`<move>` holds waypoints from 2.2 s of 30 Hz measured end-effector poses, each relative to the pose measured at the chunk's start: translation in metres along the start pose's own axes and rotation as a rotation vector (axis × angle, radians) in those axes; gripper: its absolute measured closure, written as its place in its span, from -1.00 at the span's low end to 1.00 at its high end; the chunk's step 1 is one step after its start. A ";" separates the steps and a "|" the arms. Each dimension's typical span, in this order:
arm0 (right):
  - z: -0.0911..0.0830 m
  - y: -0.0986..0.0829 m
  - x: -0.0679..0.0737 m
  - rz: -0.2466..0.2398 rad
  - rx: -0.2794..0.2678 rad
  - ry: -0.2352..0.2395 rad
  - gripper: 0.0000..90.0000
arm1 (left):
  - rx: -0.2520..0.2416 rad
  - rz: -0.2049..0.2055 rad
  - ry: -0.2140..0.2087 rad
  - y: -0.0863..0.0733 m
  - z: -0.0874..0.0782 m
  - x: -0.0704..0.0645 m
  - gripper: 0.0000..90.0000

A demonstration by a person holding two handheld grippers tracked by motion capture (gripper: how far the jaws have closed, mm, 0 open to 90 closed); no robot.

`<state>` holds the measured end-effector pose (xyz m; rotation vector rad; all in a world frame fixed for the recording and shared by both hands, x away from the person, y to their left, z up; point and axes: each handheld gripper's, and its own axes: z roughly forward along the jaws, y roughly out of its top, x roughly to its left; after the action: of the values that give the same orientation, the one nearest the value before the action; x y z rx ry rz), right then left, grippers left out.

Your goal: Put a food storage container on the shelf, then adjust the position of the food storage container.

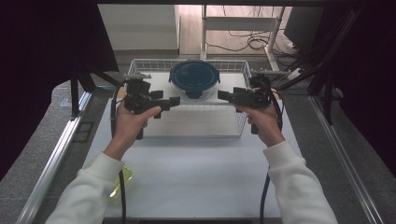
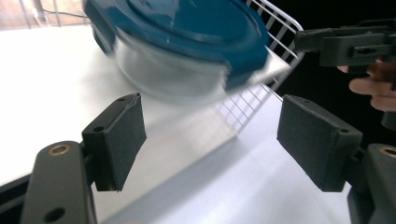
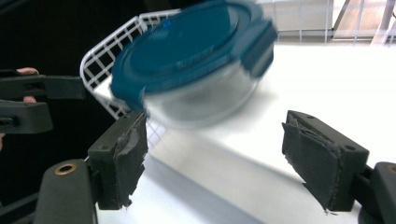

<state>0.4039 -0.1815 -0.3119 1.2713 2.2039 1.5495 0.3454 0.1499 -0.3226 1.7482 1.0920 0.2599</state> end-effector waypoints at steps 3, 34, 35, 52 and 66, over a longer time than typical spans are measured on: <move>-0.008 -0.018 0.003 -0.026 0.001 0.005 -0.50 | 0.006 0.027 -0.016 -0.021 -0.008 -0.008 -0.48; -0.033 -0.173 0.008 -0.084 0.099 0.063 -0.47 | 0.202 0.106 0.003 -0.178 -0.011 -0.036 -0.44; -0.033 -0.173 0.008 -0.084 0.099 0.063 -0.47 | 0.213 0.105 -0.006 -0.183 -0.010 -0.036 -0.44; -0.031 -0.195 0.009 -0.079 0.108 0.088 -0.46 | 0.279 0.121 0.030 -0.209 -0.007 -0.036 -0.44; -0.033 -0.196 0.010 -0.057 0.114 0.100 -0.47 | 0.263 0.114 0.031 -0.207 -0.009 -0.033 -0.46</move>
<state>0.2731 -0.2167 -0.4570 1.1737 2.4000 1.5179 0.2072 0.1459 -0.4810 2.0507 1.0880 0.2218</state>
